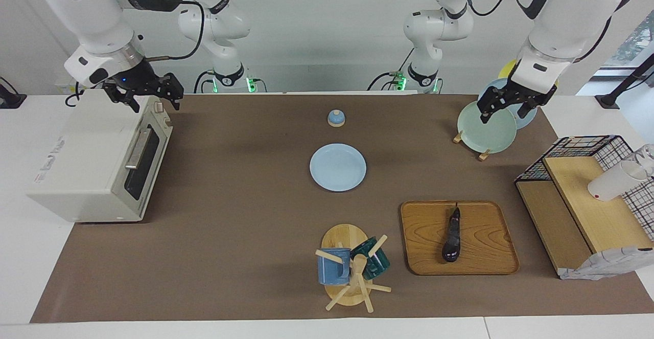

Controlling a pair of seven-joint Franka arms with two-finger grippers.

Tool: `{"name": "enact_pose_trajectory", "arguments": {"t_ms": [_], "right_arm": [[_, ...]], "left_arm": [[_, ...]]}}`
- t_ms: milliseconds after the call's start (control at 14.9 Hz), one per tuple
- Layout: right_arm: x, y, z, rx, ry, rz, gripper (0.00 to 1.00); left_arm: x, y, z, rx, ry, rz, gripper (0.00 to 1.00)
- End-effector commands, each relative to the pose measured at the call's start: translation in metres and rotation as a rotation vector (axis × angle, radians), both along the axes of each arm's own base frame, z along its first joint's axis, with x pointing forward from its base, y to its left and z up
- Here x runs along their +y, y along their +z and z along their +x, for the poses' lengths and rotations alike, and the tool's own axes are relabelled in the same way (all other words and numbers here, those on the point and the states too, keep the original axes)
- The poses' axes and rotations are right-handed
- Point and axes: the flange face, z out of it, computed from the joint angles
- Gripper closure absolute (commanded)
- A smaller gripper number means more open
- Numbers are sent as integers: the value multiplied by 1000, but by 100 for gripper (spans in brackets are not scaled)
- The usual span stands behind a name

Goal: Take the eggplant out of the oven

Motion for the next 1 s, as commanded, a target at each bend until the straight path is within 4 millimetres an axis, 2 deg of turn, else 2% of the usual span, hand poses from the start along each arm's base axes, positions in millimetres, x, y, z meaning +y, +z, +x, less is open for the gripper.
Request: {"name": "enact_pose_trajectory", "arguments": {"t_ms": [0, 201, 402, 669, 937], "right_arm": [[-1, 6, -3, -3, -7, -1, 0], [0, 7, -3, -6, -6, -2, 0], [1, 7, -3, -8, -4, -2, 0], [1, 7, -3, -10, -3, -1, 0], [1, 7, -3, -10, -4, -2, 0]], "left_arm": [[-3, -20, -29, 49, 9, 8, 0], [-3, -29, -39, 75, 11, -4, 0], [-6, -19, -36, 84, 33, -88, 0], [-5, -6, -30, 58, 30, -48, 0], [-8, -9, -32, 65, 21, -41, 0]]}}
